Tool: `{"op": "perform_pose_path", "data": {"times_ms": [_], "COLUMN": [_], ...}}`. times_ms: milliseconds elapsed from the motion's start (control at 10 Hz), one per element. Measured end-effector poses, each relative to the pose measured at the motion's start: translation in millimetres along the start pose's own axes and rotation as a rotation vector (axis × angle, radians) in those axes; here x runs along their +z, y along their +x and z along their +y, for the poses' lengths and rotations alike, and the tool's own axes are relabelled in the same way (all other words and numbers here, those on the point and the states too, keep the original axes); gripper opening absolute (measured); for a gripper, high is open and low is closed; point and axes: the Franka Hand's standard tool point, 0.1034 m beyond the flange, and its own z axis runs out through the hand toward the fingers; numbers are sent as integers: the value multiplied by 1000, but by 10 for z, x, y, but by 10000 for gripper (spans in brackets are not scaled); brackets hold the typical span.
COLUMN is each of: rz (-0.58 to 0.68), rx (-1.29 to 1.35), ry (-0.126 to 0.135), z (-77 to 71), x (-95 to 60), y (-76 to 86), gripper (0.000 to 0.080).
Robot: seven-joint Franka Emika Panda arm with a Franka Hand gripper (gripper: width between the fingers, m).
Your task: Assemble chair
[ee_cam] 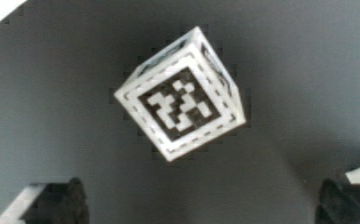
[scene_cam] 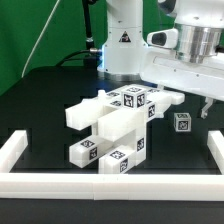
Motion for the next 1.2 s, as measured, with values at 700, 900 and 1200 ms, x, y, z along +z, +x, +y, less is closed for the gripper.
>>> {"op": "perform_pose_path", "data": {"times_ms": [700, 900, 1200], "rz": [-1, 1, 5], "rx": [-26, -32, -36], "ry": [0, -15, -22], "z": [-56, -38, -49], "x": [125, 228, 272], "y": [-392, -419, -408], "gripper": [649, 649, 602]}}
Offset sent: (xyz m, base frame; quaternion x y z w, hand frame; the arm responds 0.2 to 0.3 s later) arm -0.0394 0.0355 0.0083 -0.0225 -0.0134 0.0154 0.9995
